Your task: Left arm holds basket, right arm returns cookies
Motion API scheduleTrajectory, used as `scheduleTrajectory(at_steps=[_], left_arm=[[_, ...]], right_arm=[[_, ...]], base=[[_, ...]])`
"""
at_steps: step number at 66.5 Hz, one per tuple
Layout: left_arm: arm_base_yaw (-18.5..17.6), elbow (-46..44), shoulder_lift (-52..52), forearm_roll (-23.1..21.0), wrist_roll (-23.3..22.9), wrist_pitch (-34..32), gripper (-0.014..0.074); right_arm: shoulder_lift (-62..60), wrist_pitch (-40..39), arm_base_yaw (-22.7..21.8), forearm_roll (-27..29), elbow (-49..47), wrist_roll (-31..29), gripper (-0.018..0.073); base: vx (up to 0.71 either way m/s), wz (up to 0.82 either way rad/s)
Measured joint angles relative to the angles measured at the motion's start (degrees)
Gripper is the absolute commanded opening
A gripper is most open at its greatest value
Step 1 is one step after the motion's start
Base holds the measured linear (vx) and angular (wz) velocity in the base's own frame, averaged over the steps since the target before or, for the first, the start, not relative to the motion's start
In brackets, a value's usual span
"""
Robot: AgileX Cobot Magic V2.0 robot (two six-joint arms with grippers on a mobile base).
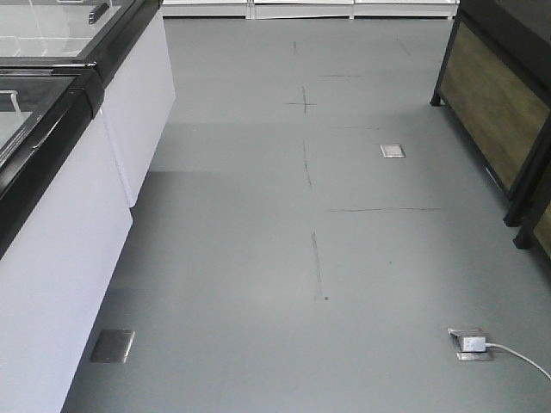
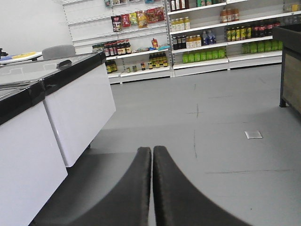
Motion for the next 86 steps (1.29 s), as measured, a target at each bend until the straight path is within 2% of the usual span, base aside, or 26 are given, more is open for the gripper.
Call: scheduleTrajectory(at_steps=[13,17,34,41,52,60,67,73,86], left_arm=[[0.0,0.0,0.0,0.0,0.0,0.0,0.031],[0.0,0.0,0.0,0.0,0.0,0.0,0.034],[0.0,0.0,0.0,-0.95,0.0,0.06,0.034],[0.0,0.0,0.0,-5.42,0.0,1.02,0.0333],[0.0,0.0,0.0,-17.44,-0.75,5.2,0.0299],[0.0,-0.37,0.69,-26.14,-5.08,5.59,0.0272],[0.0,-2.11,3.41,-31.2,-9.46,5.48,0.0271],[0.0,-4.86,6.94,-33.05,-12.04,5.48,0.0271],[0.0,-12.35,14.65,-33.28,-16.77,3.26,0.0271]], right_arm=[[0.0,0.0,0.0,0.0,0.0,0.0,-0.0008],[0.0,0.0,0.0,0.0,0.0,0.0,-0.0008],[0.0,0.0,0.0,0.0,0.0,0.0,-0.0008],[0.0,0.0,0.0,0.0,0.0,0.0,-0.0008],[0.0,0.0,0.0,0.0,0.0,0.0,-0.0008],[0.0,0.0,0.0,0.0,0.0,0.0,-0.0008],[0.0,0.0,0.0,0.0,0.0,0.0,-0.0008],[0.0,0.0,0.0,0.0,0.0,0.0,-0.0008],[0.0,0.0,0.0,0.0,0.0,0.0,-0.0008]], base=[[0.0,0.0],[0.0,0.0],[0.0,0.0],[0.0,0.0],[0.0,0.0],[0.0,0.0],[0.0,0.0],[0.0,0.0],[0.0,0.0]])
